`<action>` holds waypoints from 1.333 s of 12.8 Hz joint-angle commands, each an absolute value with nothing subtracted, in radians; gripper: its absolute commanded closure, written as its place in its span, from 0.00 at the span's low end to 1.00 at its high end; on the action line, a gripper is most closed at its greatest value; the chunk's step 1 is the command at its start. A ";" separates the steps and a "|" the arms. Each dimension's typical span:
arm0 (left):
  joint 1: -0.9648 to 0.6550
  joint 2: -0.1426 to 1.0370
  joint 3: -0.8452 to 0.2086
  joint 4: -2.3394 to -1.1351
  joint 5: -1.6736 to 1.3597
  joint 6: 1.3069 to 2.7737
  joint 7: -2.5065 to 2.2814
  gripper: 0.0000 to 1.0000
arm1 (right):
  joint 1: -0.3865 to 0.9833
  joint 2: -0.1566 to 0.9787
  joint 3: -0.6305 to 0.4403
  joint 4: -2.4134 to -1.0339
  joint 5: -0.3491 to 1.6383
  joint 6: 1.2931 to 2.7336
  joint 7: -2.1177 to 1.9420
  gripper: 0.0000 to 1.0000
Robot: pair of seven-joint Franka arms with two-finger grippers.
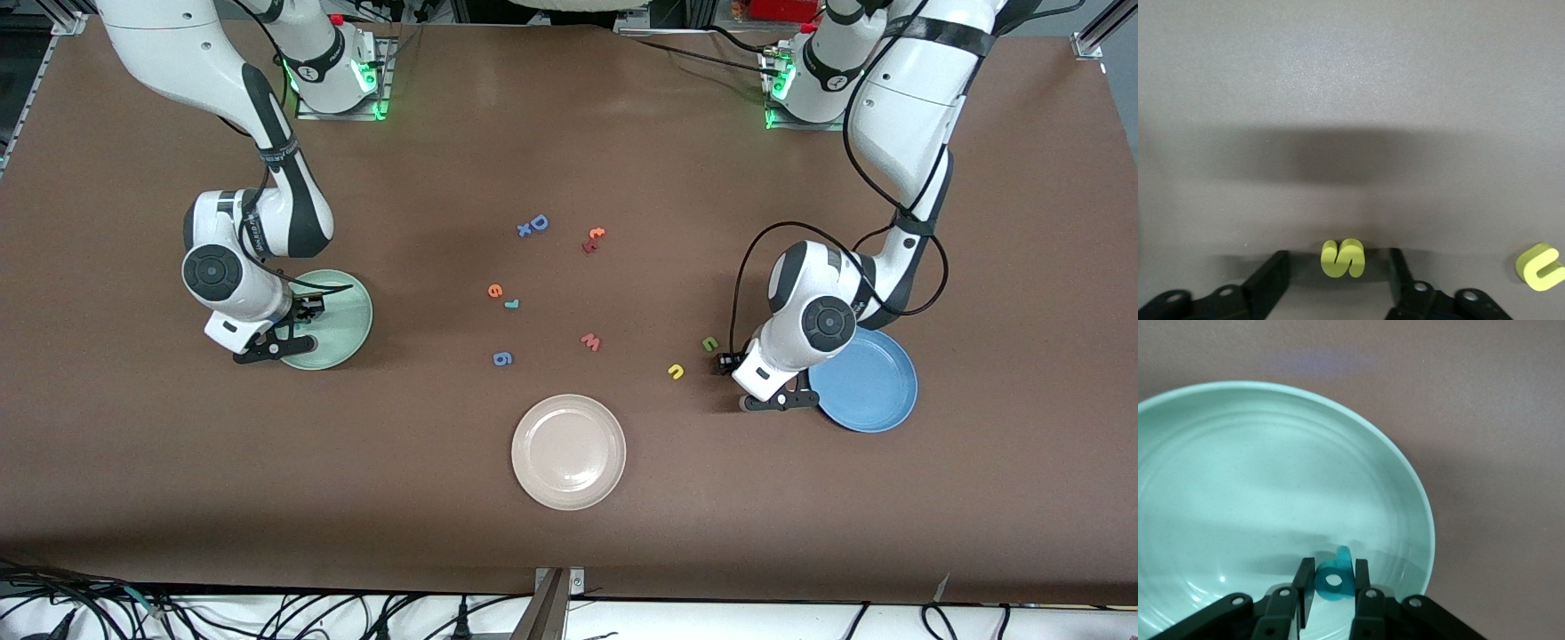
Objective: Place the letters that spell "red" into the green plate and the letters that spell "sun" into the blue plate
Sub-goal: 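Set the blue letter on the green plate while the left gripper carries s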
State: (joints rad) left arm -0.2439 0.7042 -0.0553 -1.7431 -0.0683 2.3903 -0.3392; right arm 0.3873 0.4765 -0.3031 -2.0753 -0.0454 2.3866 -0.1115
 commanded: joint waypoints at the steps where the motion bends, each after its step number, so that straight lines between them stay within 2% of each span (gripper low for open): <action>1: -0.255 0.710 -0.049 -1.750 -0.049 2.396 -0.331 0.45 | 0.380 0.460 -0.301 -2.092 -0.041 2.402 -0.118 0.41; 2: -0.255 0.709 -0.049 -1.750 -0.049 2.396 -0.331 0.47 | 0.380 0.460 -0.301 -2.088 -0.041 2.396 -0.115 0.11; 3: -0.255 0.710 -0.049 -1.750 -0.049 2.396 -0.331 0.51 | 0.380 0.459 -0.301 -2.085 -0.041 2.395 -0.115 0.01; 6: -0.258 0.710 -0.049 -1.750 -0.049 2.396 -0.331 0.65 | 0.382 0.446 -0.298 -2.066 -0.041 2.378 -0.121 0.01; 11: -0.258 0.703 -0.048 -1.749 -0.048 2.396 -0.330 0.85 | 0.396 0.430 -0.293 -1.936 -0.016 2.189 -0.112 0.01; 14: -0.255 0.671 -0.038 -1.737 -0.048 2.382 -0.298 0.85 | 0.396 0.430 -0.250 -1.855 0.029 2.080 -0.040 0.01; 17: -0.245 0.606 0.009 -1.732 -0.048 2.341 -0.183 0.85 | 0.397 0.430 -0.171 -1.839 0.028 2.072 0.128 0.01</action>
State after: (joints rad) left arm -0.2493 0.6666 -0.0171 -1.7216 -0.0682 2.3806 -0.2519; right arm 0.3967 0.4341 -0.2125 -1.8492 0.0180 2.0935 0.0384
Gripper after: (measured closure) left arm 0.722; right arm 0.009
